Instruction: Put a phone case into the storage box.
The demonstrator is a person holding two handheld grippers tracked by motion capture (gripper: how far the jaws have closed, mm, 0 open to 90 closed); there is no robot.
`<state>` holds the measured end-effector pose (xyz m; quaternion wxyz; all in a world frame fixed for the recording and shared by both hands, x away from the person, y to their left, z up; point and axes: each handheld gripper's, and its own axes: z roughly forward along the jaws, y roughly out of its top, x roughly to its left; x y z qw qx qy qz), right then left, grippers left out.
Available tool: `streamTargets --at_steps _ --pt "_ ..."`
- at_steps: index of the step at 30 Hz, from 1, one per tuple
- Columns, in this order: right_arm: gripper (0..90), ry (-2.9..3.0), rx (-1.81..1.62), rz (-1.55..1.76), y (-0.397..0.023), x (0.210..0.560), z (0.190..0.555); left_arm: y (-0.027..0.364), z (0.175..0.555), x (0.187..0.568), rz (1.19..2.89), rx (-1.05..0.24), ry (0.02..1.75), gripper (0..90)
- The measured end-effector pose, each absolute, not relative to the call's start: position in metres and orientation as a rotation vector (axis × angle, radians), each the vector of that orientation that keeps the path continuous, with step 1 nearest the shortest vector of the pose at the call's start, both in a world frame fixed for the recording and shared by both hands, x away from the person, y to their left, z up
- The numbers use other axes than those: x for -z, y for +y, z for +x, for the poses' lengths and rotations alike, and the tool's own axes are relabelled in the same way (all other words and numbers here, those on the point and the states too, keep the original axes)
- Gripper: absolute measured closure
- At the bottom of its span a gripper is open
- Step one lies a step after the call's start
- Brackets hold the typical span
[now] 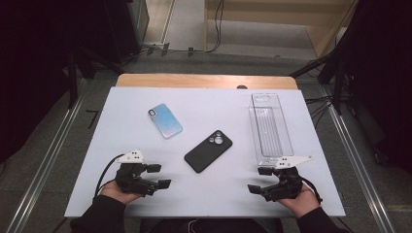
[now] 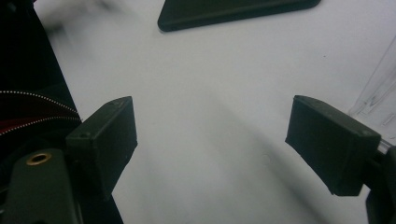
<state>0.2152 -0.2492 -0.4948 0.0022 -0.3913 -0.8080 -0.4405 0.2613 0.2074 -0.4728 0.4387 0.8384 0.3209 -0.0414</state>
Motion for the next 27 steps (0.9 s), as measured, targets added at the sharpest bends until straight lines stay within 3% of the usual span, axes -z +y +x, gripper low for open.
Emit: streamTargets --at_steps 27 --pt "14.3 -2.544 1.359 -1.241 -0.2469 0.4961 0.2146 0.2105 0.2640 0.4732 2.069 0.114 0.850 23.7"
